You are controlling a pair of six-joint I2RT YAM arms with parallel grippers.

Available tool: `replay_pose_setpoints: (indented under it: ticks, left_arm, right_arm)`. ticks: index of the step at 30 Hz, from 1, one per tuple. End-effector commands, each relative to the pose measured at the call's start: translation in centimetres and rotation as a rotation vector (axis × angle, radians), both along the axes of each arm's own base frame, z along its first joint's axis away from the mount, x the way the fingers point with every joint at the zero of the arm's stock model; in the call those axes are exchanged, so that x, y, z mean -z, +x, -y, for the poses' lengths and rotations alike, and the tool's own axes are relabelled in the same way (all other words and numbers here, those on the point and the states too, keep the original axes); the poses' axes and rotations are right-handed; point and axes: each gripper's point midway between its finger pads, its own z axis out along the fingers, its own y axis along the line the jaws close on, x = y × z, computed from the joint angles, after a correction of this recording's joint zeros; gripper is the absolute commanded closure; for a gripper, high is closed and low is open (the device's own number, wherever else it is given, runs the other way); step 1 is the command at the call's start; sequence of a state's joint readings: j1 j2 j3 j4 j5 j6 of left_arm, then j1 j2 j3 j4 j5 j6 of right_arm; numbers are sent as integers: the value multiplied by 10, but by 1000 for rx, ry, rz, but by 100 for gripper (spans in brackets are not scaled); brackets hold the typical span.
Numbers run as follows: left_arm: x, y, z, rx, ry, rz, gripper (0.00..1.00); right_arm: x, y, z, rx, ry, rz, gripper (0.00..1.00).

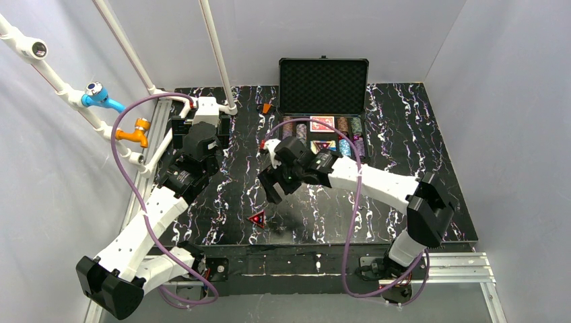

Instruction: Pack up texas hold em set

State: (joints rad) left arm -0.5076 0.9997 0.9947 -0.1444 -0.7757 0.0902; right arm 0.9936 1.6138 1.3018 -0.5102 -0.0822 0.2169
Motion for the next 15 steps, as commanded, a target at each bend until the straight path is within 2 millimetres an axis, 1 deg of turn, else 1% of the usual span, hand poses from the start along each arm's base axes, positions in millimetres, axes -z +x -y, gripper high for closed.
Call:
replay_pose_setpoints:
  ticks: [1, 10, 15]
  left_arm:
    - [-11, -3, -3, -12, -28, 29, 2]
    - [-13, -4, -3, -10, -35, 33, 2]
    - [-14, -4, -3, -9, -35, 34, 2]
  right_arm:
    - [6, -2, -16, 40, -2, 70, 2]
    - [29, -31, -49, -2, -23, 116, 2]
    - [47, -34, -59, 2, -65, 130, 2]
